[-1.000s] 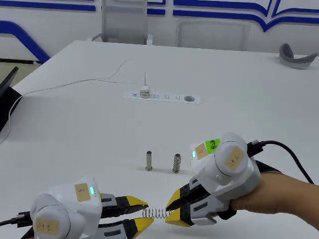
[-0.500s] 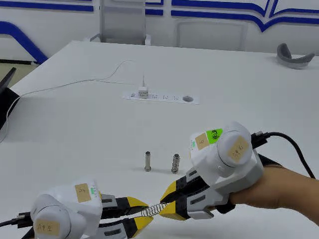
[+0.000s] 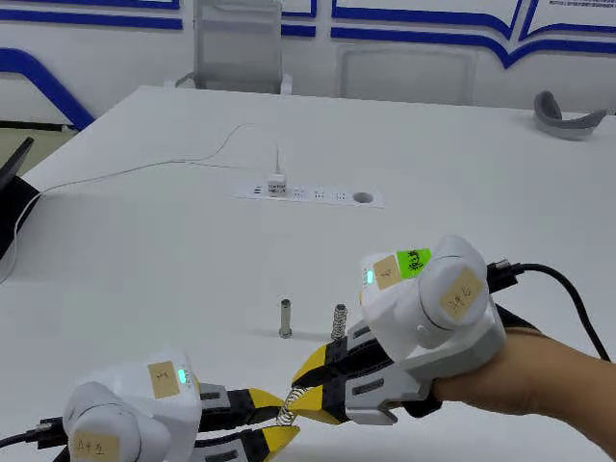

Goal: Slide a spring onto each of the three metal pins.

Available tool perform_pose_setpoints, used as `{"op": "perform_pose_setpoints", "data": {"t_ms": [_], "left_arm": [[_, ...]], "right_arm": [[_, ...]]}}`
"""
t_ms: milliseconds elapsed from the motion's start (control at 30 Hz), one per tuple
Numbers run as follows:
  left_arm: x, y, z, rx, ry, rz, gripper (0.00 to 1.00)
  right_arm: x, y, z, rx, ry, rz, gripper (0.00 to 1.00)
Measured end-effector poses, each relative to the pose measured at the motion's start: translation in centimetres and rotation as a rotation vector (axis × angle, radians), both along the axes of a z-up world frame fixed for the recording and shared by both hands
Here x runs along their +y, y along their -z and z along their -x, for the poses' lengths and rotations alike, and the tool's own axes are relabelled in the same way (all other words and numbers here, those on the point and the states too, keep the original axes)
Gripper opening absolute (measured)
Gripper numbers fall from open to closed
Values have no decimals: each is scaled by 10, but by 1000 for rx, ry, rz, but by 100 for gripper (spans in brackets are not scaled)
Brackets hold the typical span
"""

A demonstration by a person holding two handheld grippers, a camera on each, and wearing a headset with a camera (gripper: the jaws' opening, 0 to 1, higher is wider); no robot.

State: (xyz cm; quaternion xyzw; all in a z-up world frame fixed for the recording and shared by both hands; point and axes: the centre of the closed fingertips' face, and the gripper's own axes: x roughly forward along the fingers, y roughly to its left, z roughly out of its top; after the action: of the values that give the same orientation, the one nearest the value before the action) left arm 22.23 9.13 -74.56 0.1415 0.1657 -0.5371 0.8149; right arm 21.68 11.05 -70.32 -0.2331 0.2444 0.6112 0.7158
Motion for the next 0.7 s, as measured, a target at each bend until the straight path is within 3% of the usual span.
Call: {"op": "perform_pose_setpoints", "data": {"t_ms": [400,700], "left_arm": [[-3,-4,1,15,-13,26,11],[0,-5,-3,13,-34,30,11]], "right_arm": [[10,-6,-1,-19,21,-43,12],[8,-7,-3,4,57,-71,12]]}}
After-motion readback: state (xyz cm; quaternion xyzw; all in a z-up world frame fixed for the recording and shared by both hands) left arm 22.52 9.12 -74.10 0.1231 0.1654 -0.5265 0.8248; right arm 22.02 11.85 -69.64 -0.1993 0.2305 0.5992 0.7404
